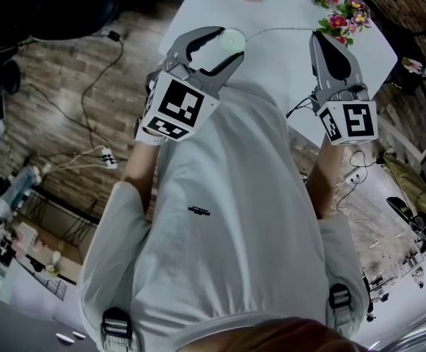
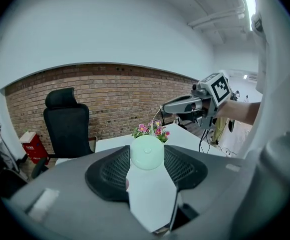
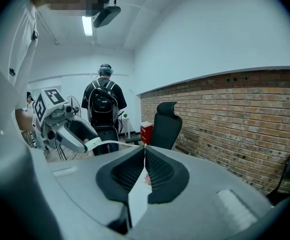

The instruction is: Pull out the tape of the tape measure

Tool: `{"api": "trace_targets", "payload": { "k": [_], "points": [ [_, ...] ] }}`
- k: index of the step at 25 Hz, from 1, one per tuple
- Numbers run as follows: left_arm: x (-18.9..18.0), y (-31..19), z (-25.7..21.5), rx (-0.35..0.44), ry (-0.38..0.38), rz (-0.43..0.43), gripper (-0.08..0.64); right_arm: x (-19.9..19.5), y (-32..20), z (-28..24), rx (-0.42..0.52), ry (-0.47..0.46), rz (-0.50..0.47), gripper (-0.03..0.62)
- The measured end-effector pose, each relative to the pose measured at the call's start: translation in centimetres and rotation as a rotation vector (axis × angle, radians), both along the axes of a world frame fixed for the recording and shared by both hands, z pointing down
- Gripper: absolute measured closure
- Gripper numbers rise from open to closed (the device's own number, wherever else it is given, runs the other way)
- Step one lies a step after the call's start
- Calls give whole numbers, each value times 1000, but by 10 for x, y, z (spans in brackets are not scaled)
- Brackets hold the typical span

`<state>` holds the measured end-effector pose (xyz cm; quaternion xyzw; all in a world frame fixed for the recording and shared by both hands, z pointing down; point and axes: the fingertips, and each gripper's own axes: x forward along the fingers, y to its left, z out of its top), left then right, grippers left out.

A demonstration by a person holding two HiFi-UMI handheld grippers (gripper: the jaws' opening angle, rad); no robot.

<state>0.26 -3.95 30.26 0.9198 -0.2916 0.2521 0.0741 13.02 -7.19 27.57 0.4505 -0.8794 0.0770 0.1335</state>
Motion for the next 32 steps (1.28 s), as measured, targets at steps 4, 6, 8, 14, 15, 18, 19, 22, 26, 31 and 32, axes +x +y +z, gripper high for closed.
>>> {"api": "trace_targets", "payload": {
  "k": [4, 6, 8, 14, 15, 18, 19, 22, 26, 31, 32],
  "points": [
    [-3, -3, 5, -20, 10, -18, 327, -8, 0, 4, -11, -6, -4, 584],
    [-3, -6, 9, -30, 11, -24, 327, -10, -1, 9, -19, -10, -4, 584],
    [-3, -8, 13, -42, 15, -29, 327, -13, -2, 13, -25, -11, -8, 584],
    [-2, -15, 29, -72, 15, -50, 327, -20, -5, 26, -53, -23, -18, 584],
    [-1, -16, 32, -77, 15, -52, 325, -20, -5, 29, -59, -29, -17, 584],
    [2, -20, 43, -81, 0, -48, 326, -22, -6, 40, -73, -37, -15, 584],
    [2, -20, 46, -77, -13, -44, 327, -23, -7, 44, -78, -37, -14, 584],
    [3, -19, 57, -72, -49, -26, 327, -27, -7, 56, -97, -40, -8, 584],
    [7, -20, 74, -92, -55, -20, 326, -28, -7, 75, -126, -45, 5, 583],
    [4, -22, 96, -118, -65, -26, 327, -34, -7, 98, -155, -46, 17, 583],
    [4, -23, 100, -124, -66, -30, 326, -35, -8, 103, -159, -47, 19, 583]
  ]
}}
